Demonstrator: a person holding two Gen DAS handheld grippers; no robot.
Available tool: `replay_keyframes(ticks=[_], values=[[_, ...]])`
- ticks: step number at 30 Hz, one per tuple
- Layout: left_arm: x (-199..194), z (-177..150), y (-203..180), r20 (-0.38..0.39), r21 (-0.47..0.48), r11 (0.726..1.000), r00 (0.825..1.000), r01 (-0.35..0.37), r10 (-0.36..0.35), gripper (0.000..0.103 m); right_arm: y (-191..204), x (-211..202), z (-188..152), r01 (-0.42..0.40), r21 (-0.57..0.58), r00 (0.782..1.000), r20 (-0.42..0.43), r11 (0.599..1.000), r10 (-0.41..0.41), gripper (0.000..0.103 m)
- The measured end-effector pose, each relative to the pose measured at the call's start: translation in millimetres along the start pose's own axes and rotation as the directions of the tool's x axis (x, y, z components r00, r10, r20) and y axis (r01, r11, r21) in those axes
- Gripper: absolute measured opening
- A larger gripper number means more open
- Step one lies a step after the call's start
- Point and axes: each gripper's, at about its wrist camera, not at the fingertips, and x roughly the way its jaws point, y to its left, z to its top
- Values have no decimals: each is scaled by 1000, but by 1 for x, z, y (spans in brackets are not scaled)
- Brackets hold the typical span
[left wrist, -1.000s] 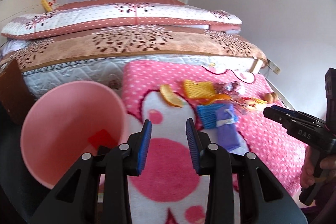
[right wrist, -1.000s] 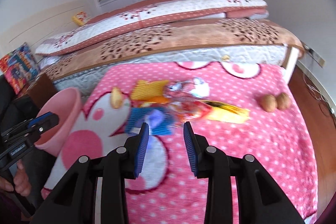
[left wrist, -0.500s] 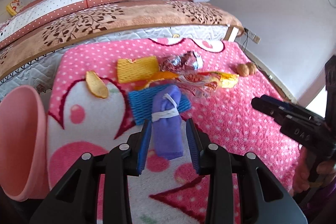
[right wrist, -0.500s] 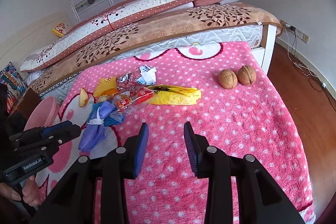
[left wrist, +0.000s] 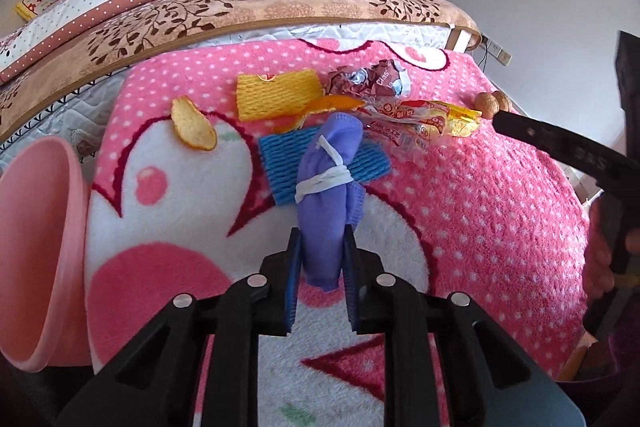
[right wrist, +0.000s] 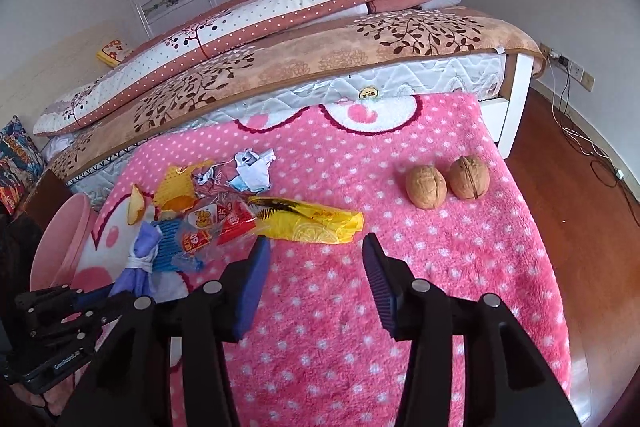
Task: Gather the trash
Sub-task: 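Grasp the yellow snack bag with the right gripper while the left gripper holds the purple cloth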
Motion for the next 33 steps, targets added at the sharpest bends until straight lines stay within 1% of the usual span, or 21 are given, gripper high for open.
replay_keyframes(ticks=[2,4,6,8,9,10,11,12,14,17,19,22,24,25,26,27,29,31,33], values=[[-5,-3,5,3,-17,1000,1000,-6,6,19,-1,10,9,-5,-8,1000,-8,1000,5,51],[-12,-7,13,11,-42,999,1000,-16,16,19,-1,21,18,-9,-24,1000,-19,1000,8,51],[-17,-8,19,16,-61,998,1000,-25,26,19,-2,36,27,-22,-31,999,-39,999,21,51],[-22,-10,26,26,-78,996,999,-38,40,19,-5,52,35,-44,-11,996,-75,999,43,51],[-23,-10,28,30,-84,996,999,-43,46,19,-7,60,37,-59,3,993,-100,998,59,46],[-25,-11,29,33,-89,995,998,-45,48,19,-10,69,38,-77,22,988,-133,997,79,38],[-26,-12,32,36,-97,994,998,-47,51,19,-12,77,38,-100,44,980,-170,994,107,37],[-27,-13,33,38,-104,993,998,-49,53,19,-12,81,37,-115,59,974,-191,992,124,36],[-29,-13,36,43,-109,993,998,-49,54,19,-9,78,33,-129,54,971,-198,990,137,32],[-31,-14,38,50,-112,993,998,-42,47,19,-1,67,23,-173,48,956,-230,984,180,30],[-31,-14,38,55,-114,993,998,-34,40,19,6,60,13,-190,43,947,-257,981,195,26],[-34,-16,38,66,-111,994,997,-23,31,19,24,45,-8,-254,62,916,-304,965,261,26],[-38,-17,39,79,-108,994,996,-22,31,19,44,30,-23,-316,33,893,-327,948,309,26],[-39,-17,40,84,-108,994,996,-23,32,19,53,23,-29,-336,9,887,-332,942,319,26],[-40,-18,41,87,-110,994,996,-21,31,19,61,14,-35,-343,-19,889,-330,939,318,26],[-41,-20,43,89,-115,993,996,-20,31,19,65,8,-39,-335,-41,897,-319,941,306,26],[-41,-21,46,90,-123,992,996,-20,31,19,67,-4,-44,-297,-65,921,-283,953,268,26],[-42,-22,48,92,-126,992,995,-22,33,19,64,-11,-47,-247,-63,941,-256,967,224,26],[-44,-23,50,98,-127,992,995,-24,37,19,60,-12,-49,-218,-47,949,-244,975,201,27]])
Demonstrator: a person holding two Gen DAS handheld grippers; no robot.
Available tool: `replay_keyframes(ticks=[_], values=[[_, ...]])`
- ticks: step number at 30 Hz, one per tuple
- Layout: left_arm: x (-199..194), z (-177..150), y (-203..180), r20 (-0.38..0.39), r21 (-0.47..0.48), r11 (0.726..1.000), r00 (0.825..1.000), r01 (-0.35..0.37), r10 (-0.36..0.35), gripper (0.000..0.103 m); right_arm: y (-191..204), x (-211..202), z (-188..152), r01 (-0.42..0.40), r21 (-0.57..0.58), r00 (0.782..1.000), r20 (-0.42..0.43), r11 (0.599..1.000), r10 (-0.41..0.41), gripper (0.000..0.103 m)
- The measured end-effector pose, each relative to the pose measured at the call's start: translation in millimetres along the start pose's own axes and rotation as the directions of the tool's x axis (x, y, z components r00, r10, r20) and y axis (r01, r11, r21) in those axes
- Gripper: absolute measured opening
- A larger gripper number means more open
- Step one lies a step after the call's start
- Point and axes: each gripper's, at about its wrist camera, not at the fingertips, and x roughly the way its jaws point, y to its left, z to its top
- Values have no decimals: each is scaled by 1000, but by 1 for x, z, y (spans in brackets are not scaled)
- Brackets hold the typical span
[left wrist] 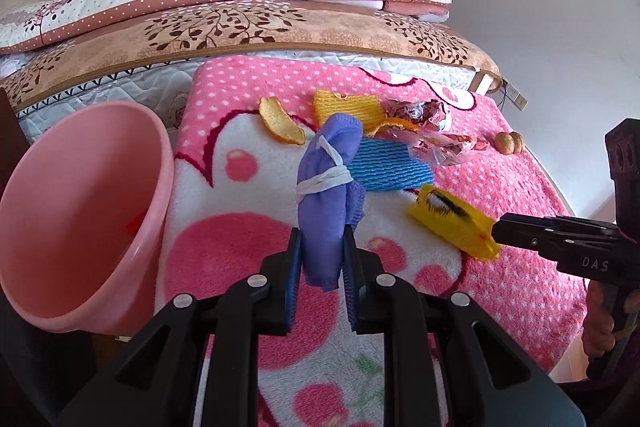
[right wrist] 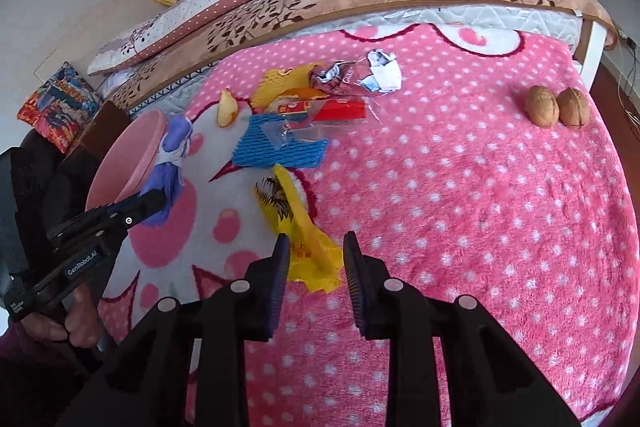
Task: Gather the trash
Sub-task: 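Grasp the yellow snack bag with the right gripper while the left gripper holds the purple cloth, then carry the purple cloth and yellow bag over the bucket and open both grippers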
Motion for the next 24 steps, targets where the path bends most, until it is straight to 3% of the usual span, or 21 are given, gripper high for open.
replay_keyframes(ticks=[5,9,12,17,24], values=[[1,-2,2,-1,-6,1000,1000,11,-11,19,5,5,6,19,-21,1000,8,1000,-19,32],[2,-4,3,-2,-4,1000,1000,21,-21,19,18,18,15,38,-64,999,20,997,-36,43],[1,-5,4,-2,-2,1000,1000,22,-22,19,22,32,11,58,-68,998,-29,996,-60,43],[-1,-10,9,0,-17,1000,1000,21,-21,19,41,31,-1,-6,-88,997,-73,996,0,44],[3,-15,7,-12,-8,999,999,36,-36,19,52,26,-10,41,-86,998,-43,995,-45,44]])
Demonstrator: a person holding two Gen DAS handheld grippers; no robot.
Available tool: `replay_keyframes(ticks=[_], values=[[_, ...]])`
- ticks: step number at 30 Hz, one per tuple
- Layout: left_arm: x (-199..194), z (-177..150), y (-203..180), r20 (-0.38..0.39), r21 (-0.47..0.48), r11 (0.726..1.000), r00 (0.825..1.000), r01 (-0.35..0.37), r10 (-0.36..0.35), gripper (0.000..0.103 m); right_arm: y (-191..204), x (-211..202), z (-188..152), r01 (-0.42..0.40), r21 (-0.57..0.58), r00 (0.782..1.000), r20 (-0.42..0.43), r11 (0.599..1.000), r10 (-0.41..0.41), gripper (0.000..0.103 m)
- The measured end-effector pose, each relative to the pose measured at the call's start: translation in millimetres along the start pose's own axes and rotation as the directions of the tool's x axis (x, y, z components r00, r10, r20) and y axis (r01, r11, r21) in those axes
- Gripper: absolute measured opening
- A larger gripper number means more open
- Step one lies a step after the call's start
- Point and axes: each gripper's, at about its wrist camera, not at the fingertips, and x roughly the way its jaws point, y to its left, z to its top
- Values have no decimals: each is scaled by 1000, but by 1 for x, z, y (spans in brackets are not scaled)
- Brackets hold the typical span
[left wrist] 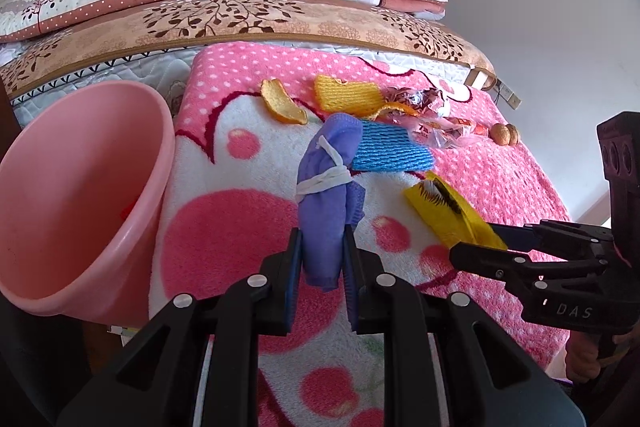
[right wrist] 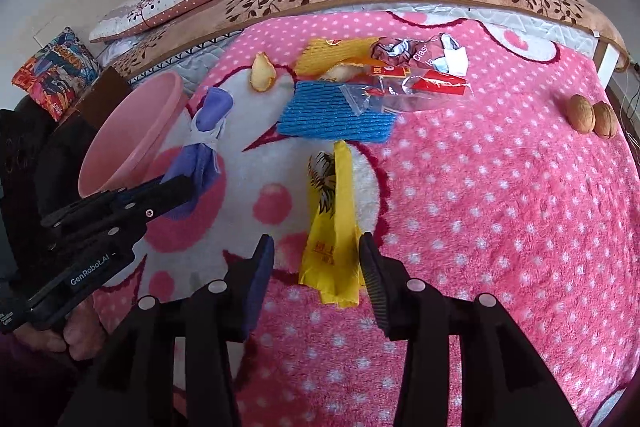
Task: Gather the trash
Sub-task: 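Carry the purple cloth and yellow bag over the bucket and open both grippers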
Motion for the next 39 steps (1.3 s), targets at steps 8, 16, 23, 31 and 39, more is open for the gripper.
replay_keyframes(ticks=[8,16,23,31,39], values=[[-3,-2,-3,12,21,1000,1000,-3,2,19,-1,-6,-3,32,13,999,26,999,-32,44],[-12,-3,-3,42,37,999,999,-11,10,19,2,-1,-4,37,14,999,2,999,-37,21],[-29,-4,1,103,33,999,994,-26,23,19,13,-2,-2,14,-19,1000,13,1000,-14,12],[-62,0,27,217,-40,993,969,-113,119,19,51,-13,29,-50,-105,992,111,993,61,11],[-88,1,80,256,-156,954,923,-255,288,19,123,4,73,-162,-213,980,81,963,183,11]])
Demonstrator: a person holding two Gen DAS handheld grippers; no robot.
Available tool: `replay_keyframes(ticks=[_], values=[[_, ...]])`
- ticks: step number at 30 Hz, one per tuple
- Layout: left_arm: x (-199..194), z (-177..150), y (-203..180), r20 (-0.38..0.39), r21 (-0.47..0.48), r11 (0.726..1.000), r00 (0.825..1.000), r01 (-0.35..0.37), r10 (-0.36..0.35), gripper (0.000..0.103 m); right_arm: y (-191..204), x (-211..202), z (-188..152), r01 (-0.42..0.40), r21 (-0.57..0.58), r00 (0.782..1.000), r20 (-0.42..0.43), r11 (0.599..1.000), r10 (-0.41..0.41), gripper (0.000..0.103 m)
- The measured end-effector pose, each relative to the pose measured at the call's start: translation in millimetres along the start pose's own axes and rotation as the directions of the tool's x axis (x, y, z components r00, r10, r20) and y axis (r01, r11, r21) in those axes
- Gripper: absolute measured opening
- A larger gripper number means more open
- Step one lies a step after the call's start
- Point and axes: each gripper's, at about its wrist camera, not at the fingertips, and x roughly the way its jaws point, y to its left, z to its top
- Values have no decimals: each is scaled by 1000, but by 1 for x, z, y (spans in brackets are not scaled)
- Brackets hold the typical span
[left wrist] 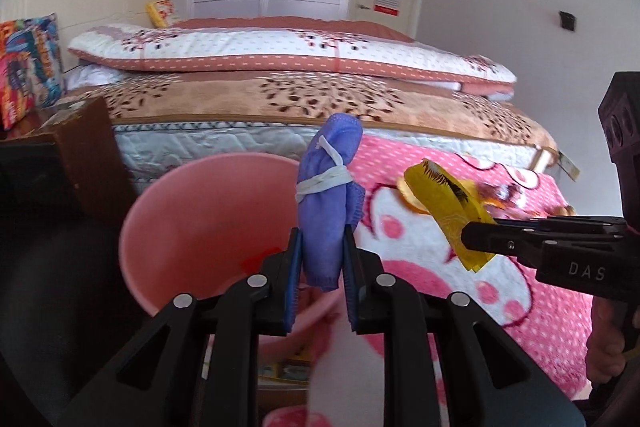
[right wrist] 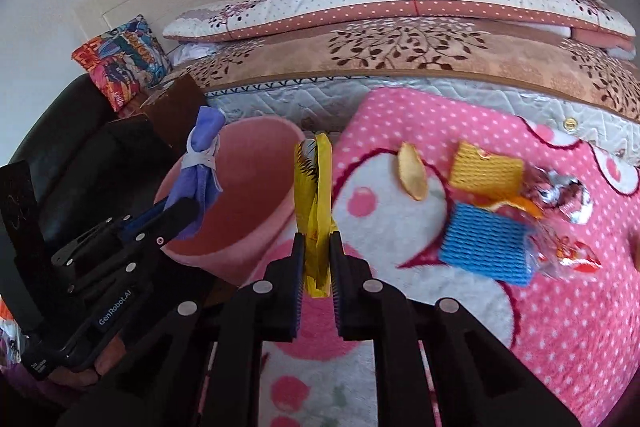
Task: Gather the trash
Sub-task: 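Carry the purple cloth and yellow bag over the bucket and open both grippers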
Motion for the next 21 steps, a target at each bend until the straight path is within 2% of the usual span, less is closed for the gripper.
replay_keyframes(ticks=[5,8,13,21], values=[[9,3,31,-28,-50,995,996,-84,83,19,31,34,21,-22,-46,999,-39,999,20,11],[15,1,42,-46,-68,992,993,-108,105,19,43,50,27,-38,-54,998,-51,998,35,11],[27,-6,57,-100,-101,988,989,-118,107,19,60,77,30,-51,-54,995,-90,997,46,12],[30,-11,68,-113,-133,983,988,-124,109,20,72,95,29,-40,-70,994,-101,997,32,14]])
